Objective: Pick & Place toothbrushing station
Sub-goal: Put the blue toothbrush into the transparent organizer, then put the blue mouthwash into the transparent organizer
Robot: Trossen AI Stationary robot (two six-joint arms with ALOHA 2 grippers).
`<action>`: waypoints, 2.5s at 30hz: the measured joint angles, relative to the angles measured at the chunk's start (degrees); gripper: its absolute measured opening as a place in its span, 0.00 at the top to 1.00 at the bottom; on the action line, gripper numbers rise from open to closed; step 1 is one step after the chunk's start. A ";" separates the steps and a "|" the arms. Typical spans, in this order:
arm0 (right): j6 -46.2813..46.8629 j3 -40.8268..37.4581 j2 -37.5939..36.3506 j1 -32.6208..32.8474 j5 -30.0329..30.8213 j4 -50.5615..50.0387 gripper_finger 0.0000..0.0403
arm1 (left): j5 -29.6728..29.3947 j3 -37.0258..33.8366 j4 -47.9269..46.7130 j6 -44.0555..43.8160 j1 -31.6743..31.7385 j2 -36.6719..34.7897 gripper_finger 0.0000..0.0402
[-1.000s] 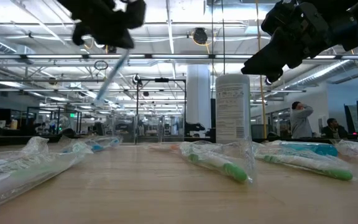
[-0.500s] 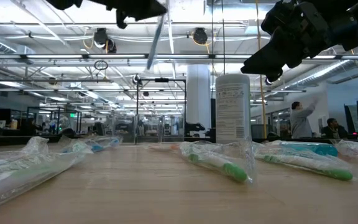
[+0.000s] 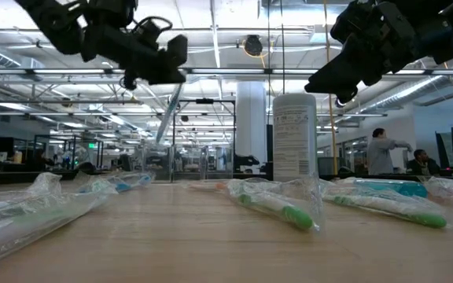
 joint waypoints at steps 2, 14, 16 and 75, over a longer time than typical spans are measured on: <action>0.00 0.00 -0.01 -0.02 0.01 0.13 0.75 | 0.23 -1.75 0.75 -2.79 0.42 0.54 0.97; -0.03 0.00 -0.01 -0.02 0.01 0.24 0.75 | 7.78 -4.16 -6.90 -7.22 1.21 3.23 0.90; -1.19 0.00 0.01 0.00 0.01 1.15 0.75 | 6.23 -4.14 -10.71 -7.95 0.75 3.25 0.87; 12.56 28.83 28.13 8.63 10.21 -28.98 0.50 | 19.29 22.31 -71.23 -7.86 -11.55 -12.50 0.54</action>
